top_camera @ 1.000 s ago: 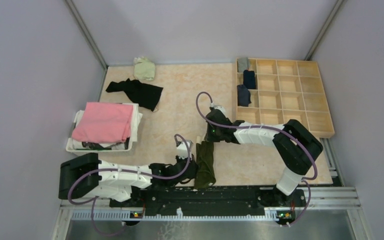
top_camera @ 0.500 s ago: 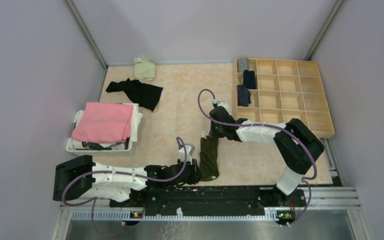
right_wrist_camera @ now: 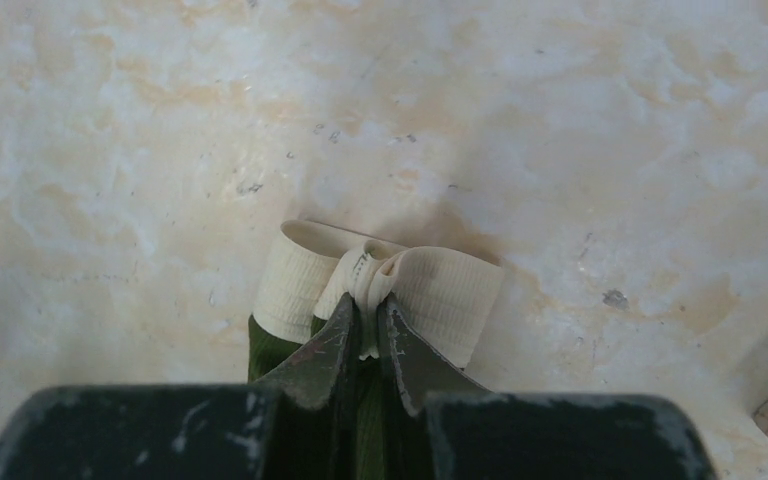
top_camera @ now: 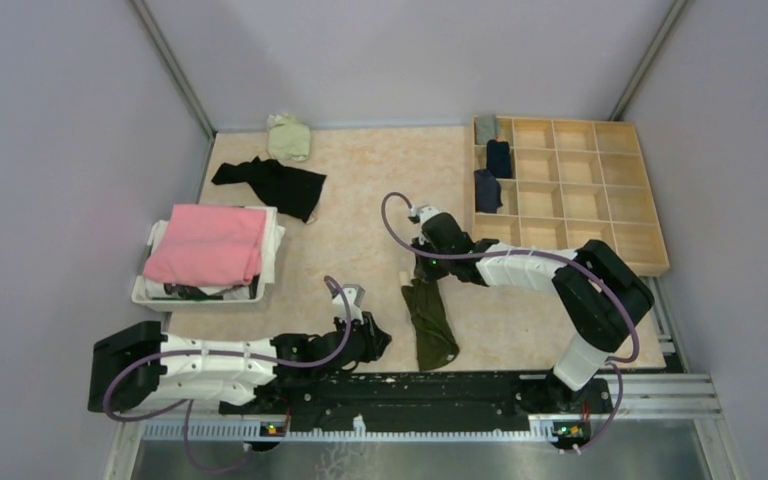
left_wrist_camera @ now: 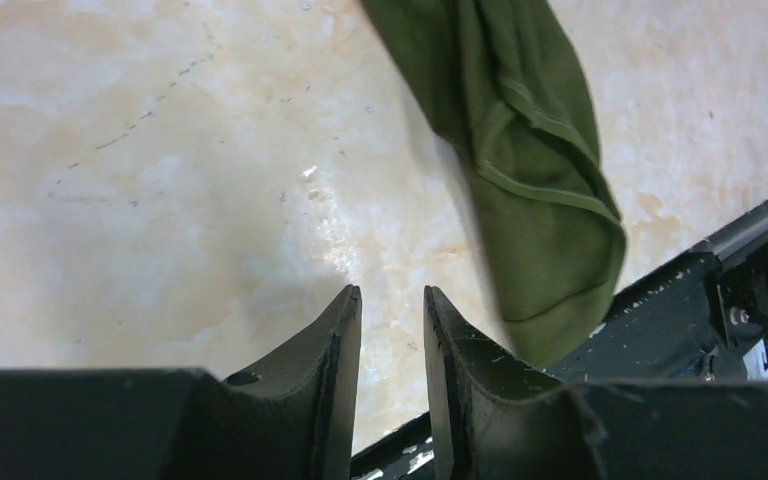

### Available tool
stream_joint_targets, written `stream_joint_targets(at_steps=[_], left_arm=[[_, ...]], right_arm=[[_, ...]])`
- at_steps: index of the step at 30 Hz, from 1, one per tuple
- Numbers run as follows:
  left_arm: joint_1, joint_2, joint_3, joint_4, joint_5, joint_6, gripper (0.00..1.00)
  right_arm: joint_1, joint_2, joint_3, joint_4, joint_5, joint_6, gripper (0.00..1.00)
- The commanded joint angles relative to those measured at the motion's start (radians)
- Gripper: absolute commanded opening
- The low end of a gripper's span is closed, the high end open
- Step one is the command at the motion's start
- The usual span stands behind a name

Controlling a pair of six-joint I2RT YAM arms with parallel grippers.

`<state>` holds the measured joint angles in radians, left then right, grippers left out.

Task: Roll the underwear
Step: Fold the underwear at the center of the board.

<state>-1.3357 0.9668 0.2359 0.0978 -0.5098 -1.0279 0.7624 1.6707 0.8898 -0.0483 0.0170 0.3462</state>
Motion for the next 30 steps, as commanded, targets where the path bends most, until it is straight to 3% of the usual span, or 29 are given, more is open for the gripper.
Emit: stream_joint_targets(at_steps=[1, 6, 12, 20, 30], left_arm=[[0.006, 0.022, -0.015, -0.022, -0.057, -0.067, 0.35], [0.006, 0.009, -0.032, -0.075, -0.093, -0.142, 0.36], [0.009, -0.043, -0.05, -0.036, -0.122, -0.117, 0.39], [0.048, -0.042, -0.12, 0.203, -0.111, -0.11, 0.58], [0.259, 0.164, -0.11, 0.471, 0.085, -0.115, 0.59]], right_arm=[[0.02, -0.011, 0.036, -0.02, -0.152, -0.221, 0.05], [0.083, 0.031, 0.098, -0.098, -0.15, -0.417, 0.08], [0.127, 0.004, 0.084, -0.112, -0.177, -0.585, 0.05], [0.13, -0.061, 0.031, -0.082, -0.229, -0.604, 0.0], [0.138, -0.07, 0.005, -0.067, -0.252, -0.598, 0.0]])
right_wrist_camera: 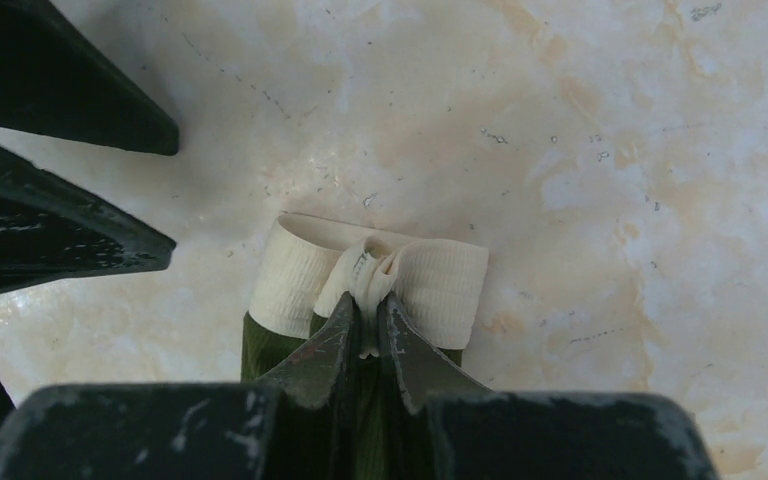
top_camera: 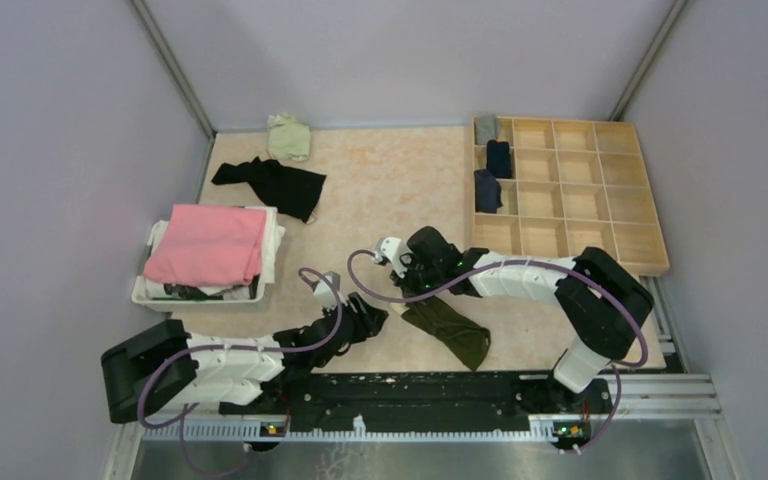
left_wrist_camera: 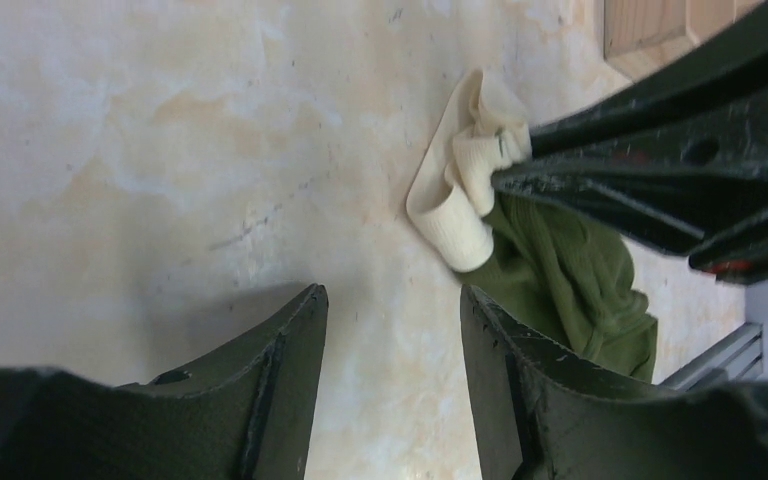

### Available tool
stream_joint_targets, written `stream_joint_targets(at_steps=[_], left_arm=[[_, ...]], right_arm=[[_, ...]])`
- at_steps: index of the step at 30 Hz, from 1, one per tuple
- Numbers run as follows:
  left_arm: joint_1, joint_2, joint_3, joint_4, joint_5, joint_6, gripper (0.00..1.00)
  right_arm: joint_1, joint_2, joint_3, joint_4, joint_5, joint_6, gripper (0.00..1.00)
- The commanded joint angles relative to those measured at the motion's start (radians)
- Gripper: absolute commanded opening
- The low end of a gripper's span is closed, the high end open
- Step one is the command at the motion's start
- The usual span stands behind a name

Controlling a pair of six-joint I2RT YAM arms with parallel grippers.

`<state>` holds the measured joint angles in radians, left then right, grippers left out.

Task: Roll the underwear
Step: Fold the underwear at the center of the board.

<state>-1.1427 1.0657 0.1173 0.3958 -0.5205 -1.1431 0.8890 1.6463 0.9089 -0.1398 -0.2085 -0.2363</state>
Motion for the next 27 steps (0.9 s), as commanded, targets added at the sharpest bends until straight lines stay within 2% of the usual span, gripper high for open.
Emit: stream_joint_targets(at_steps=[1, 14, 23, 27], left_arm=[[0.083, 0.085, 0.016, 0.191, 0.116, 0.017, 0.58], [0.103, 0.284, 0.096, 0.24, 0.195, 0.069, 0.53], [0.103, 0.381, 0.185, 0.094, 0.18, 0.054, 0.31], [0.103, 0.409, 0.198, 0.077, 0.186, 0.047, 0.22]], right_arm=[[0.011, -0.049, -0.018, 0.028, -0.025, -0.015, 0.0], [0.02, -0.071, -0.031, 0.025, -0.019, -0.013, 0.0], [0.032, -0.115, -0.053, 0.026, -0.013, -0.027, 0.0], [0.039, -0.134, -0.064, 0.012, -0.005, -0.033, 0.0]])
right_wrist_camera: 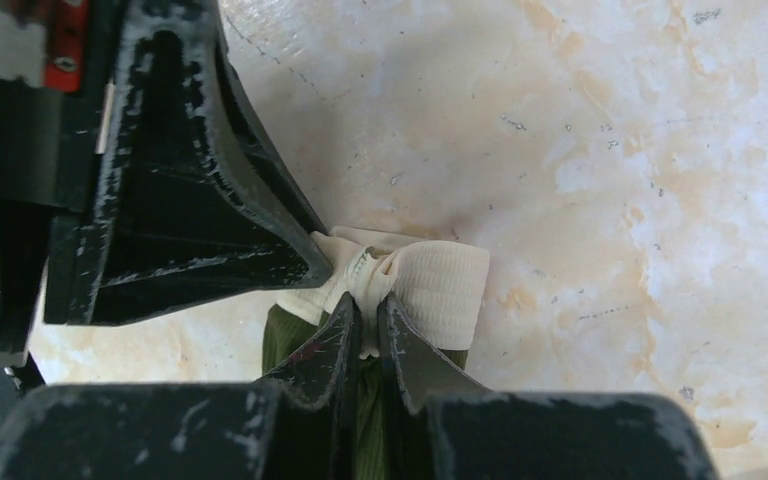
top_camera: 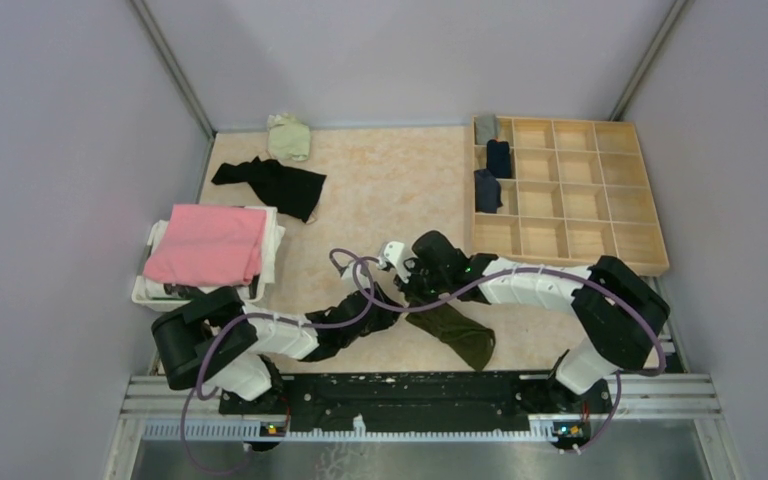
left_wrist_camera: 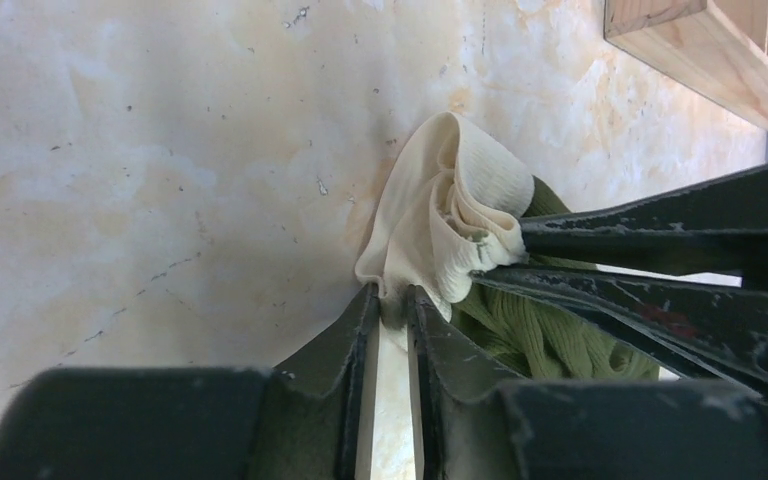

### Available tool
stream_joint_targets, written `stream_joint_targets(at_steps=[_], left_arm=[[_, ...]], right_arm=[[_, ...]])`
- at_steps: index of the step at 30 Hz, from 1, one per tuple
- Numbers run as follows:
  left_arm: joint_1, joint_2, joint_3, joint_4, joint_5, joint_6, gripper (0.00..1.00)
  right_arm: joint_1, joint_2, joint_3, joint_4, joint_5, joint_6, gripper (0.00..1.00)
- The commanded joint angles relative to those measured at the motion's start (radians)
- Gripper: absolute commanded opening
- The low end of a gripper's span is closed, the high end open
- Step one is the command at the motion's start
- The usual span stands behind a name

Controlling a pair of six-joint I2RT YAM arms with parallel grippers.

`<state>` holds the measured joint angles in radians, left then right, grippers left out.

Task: Roll the underwear
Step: Fold the underwear at the center of the board.

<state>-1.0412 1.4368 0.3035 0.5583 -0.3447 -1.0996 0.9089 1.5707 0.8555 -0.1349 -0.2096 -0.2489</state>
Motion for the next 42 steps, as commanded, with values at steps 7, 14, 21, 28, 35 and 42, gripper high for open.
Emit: stream_joint_targets(at_steps=[7, 14, 21, 28, 35, 42], left_arm=[[0.001, 0.045, 0.012, -0.092, 0.005, 0.002, 0.19], [0.002, 0.053, 0.022, -0.093, 0.011, 0.006, 0.19], [0.001, 0.046, 0.018, -0.092, 0.013, 0.009, 0.19], [0.001, 0.033, 0.014, -0.095, 0.012, 0.011, 0.19], [0.001, 0.011, 0.008, -0.098, 0.013, 0.021, 0.19], [0.002, -0.009, 0.007, -0.117, 0.013, 0.024, 0.19]], right_arm=[[0.037, -0.087, -0.005, -0.049, 0.02, -0.032, 0.0], [0.071, -0.019, 0.023, -0.116, 0.04, -0.036, 0.0], [0.086, 0.013, 0.004, -0.07, 0.062, -0.025, 0.15], [0.085, -0.009, -0.02, -0.017, 0.008, 0.02, 0.35], [0.085, -0.092, -0.063, 0.052, -0.038, 0.094, 0.48], [0.08, -0.223, -0.092, 0.076, 0.025, 0.202, 0.56]])
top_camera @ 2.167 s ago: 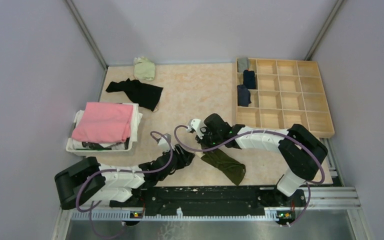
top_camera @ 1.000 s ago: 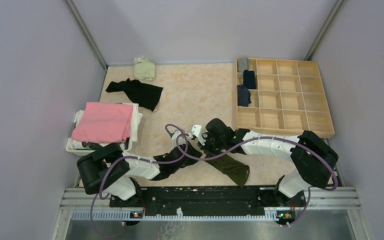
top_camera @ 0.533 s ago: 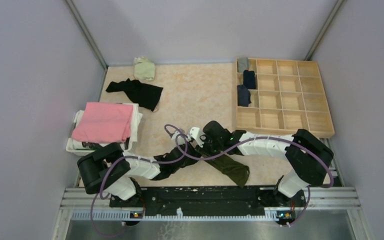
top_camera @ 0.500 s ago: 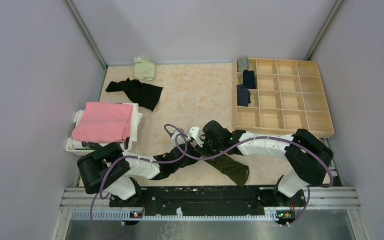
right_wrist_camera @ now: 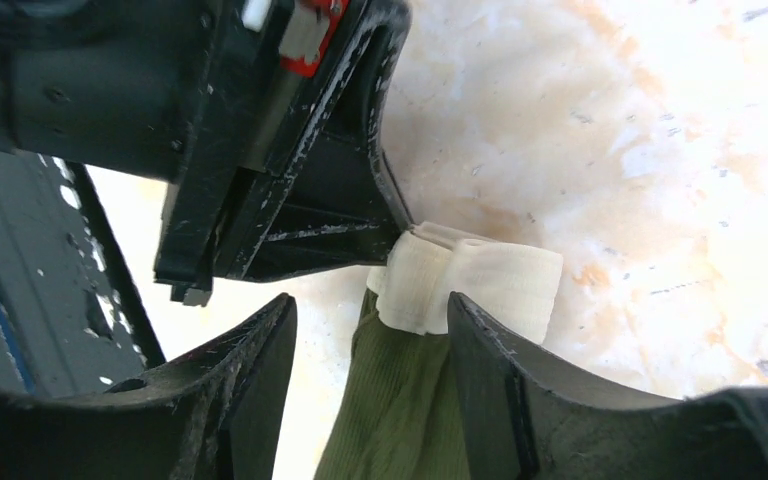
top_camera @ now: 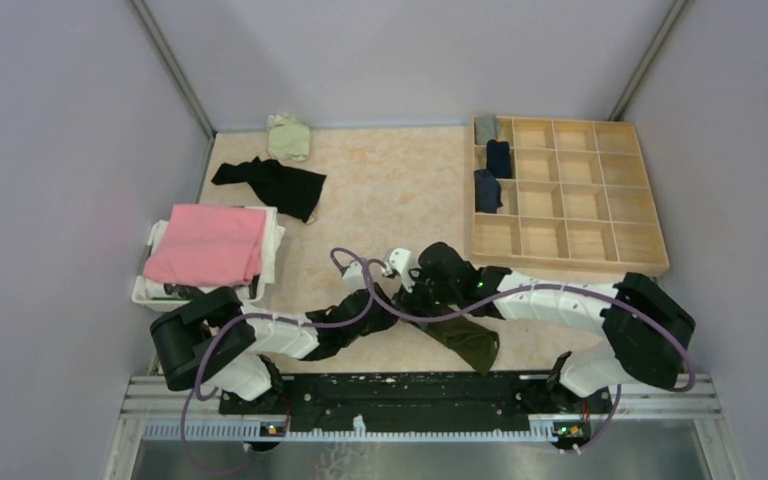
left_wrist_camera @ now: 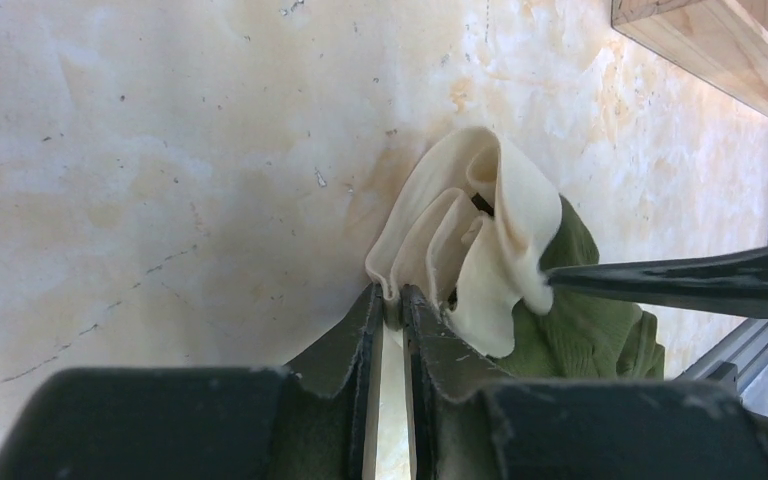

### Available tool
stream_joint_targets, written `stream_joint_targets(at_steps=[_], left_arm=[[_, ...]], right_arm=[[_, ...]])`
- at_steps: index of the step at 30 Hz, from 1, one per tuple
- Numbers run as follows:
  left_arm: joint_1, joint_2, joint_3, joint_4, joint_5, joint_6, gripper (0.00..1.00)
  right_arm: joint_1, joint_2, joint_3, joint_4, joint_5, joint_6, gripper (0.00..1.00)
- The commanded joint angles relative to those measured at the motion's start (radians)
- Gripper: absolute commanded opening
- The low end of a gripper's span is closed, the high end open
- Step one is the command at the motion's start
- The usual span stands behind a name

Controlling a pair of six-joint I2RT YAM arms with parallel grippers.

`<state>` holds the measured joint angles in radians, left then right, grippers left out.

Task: Roll the underwear
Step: Fold the underwear at the center of the board.

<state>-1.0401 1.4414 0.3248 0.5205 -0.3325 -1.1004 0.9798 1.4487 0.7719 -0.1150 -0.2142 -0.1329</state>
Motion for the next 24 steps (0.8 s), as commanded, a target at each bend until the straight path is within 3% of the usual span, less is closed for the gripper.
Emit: stream_joint_targets(at_steps=[1, 6, 13, 16, 22, 24], left_arm=[[0.0, -0.018, -0.014, -0.085, 0.001, 0.026, 0.2], [0.001, -0.026, -0.012, -0.096, 0.005, 0.031, 0.2], [0.0, -0.017, -0.008, -0.092, 0.011, 0.031, 0.2], [0.0, -0.02, -0.009, -0.093, 0.016, 0.03, 0.2], [0.0, -0.015, 0.0, -0.094, 0.02, 0.037, 0.2], [0.0, -0.013, 0.003, -0.094, 0.024, 0.037, 0.2]], right_arm=[[0.005, -0.117, -0.014, 0.059, 0.047, 0.106, 0.57], [-0.024, -0.189, -0.066, 0.098, 0.083, 0.225, 0.57], [-0.12, -0.219, -0.131, 0.177, 0.084, 0.346, 0.49], [-0.149, -0.224, -0.119, 0.161, 0.137, 0.397, 0.4], [-0.158, -0.192, -0.07, 0.059, 0.288, 0.47, 0.11], [-0.159, -0.165, -0.057, 0.037, 0.324, 0.475, 0.06]])
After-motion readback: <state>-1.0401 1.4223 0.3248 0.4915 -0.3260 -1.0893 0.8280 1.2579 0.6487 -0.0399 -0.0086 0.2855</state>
